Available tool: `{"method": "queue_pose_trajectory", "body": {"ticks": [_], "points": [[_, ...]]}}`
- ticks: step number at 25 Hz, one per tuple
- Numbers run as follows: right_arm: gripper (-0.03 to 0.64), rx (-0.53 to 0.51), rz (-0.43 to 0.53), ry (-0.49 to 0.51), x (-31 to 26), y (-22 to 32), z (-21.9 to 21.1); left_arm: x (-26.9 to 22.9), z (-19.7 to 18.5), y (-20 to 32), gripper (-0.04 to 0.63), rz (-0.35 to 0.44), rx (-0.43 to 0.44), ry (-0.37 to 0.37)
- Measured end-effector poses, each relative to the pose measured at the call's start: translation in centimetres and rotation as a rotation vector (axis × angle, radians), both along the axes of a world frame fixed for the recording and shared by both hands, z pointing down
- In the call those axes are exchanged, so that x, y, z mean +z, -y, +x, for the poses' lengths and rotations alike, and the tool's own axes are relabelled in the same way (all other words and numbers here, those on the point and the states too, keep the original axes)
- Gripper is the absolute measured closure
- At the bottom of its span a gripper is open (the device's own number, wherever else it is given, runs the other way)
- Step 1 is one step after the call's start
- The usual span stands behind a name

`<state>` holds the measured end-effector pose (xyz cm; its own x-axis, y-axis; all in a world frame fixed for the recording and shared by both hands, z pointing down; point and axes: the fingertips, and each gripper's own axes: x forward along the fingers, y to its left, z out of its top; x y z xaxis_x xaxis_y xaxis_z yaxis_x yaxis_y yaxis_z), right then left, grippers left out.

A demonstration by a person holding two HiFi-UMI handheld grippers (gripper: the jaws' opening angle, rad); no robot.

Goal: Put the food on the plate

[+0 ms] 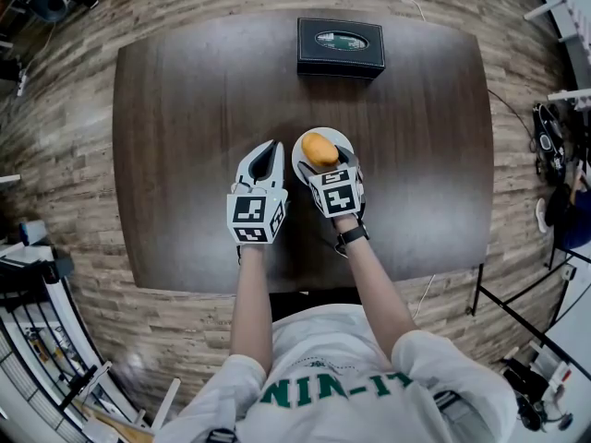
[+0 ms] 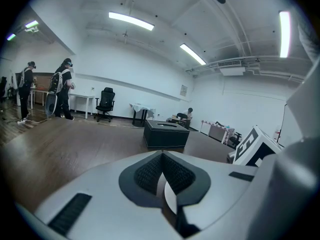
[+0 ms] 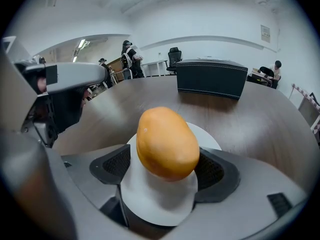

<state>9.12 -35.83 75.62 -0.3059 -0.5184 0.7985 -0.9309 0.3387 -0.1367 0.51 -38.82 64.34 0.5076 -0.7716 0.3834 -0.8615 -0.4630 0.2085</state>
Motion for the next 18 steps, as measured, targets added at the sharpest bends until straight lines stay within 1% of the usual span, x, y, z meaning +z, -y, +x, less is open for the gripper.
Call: {"method": "queue_pose_trajectory", "body": {"ticks": [4, 6, 10, 18], "points": [[0.169, 0.021, 0.007, -0.007, -0.1, 0.0, 0.3, -0.1, -0.1, -0.1, 0.583, 0.001, 0.001, 0.0], [0.158, 0.035, 0.016, -0.009, -0.3, 0.0, 0.6, -0.2, 0.0, -0.2, 0.583, 0.003, 0.004, 0.0], [0.143, 0.052, 0.036, -0.005, -0.7, 0.1, 1.1, -0.3, 0.1, -0.3, 0.583, 0.004, 0.014, 0.002], [0.133, 0.093, 0.088, 0.027, -2.9, -1.0, 1.3, -1.4, -0.4, -1.5, 0.583, 0.011, 0.028, 0.011]]}}
